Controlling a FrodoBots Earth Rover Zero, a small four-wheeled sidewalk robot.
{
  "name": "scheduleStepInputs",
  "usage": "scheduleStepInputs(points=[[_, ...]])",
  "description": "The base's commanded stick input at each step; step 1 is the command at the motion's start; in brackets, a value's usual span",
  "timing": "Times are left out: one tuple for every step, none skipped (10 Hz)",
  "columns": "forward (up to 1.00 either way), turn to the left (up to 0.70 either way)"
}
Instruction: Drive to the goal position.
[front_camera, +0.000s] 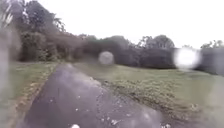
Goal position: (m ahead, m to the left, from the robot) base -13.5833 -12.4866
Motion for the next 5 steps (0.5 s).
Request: scheduleStepInputs(points=[[0.0,-0.7],[0.0,-0.7],[0.0,-0.7],[0.0,-0.7],[0.0,-0.7]])
